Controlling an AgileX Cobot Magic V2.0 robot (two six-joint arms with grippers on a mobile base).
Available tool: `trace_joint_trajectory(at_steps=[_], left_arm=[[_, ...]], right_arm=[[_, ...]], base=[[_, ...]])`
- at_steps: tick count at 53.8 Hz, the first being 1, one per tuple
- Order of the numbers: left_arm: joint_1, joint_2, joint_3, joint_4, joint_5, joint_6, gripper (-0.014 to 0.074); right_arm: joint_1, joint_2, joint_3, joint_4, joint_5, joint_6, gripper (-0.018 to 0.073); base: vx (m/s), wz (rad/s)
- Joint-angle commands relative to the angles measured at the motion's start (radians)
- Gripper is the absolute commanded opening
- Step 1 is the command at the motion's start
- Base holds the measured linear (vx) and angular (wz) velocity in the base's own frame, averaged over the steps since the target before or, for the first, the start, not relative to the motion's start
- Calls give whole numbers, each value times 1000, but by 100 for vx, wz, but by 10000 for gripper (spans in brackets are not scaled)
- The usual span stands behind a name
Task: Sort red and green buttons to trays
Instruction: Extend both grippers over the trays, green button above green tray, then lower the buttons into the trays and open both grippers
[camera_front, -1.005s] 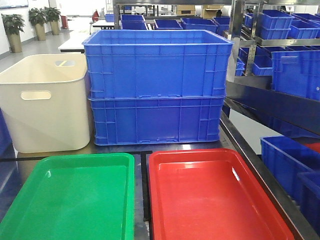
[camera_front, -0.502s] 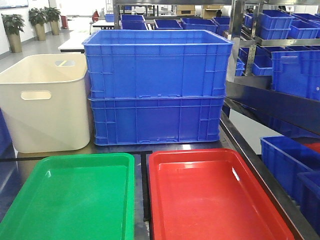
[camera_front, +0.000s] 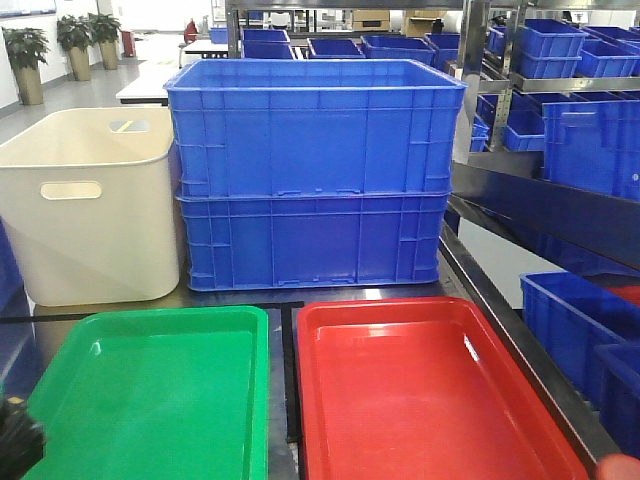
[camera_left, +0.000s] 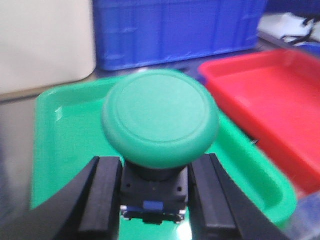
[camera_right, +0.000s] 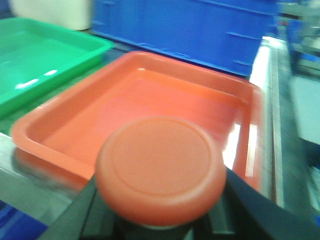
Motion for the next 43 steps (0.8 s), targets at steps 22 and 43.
trace_joint_trajectory(at_steps=[22,43], left_arm=[[58,749,-416,4,-408,52,11],[58,891,-424,4,-525,70,211]], right_arm=[[-2,937,-604,426,-550,-525,-7],[-2,1040,-688,398,-399,-567,101]], base=[[0,0],[0,0]])
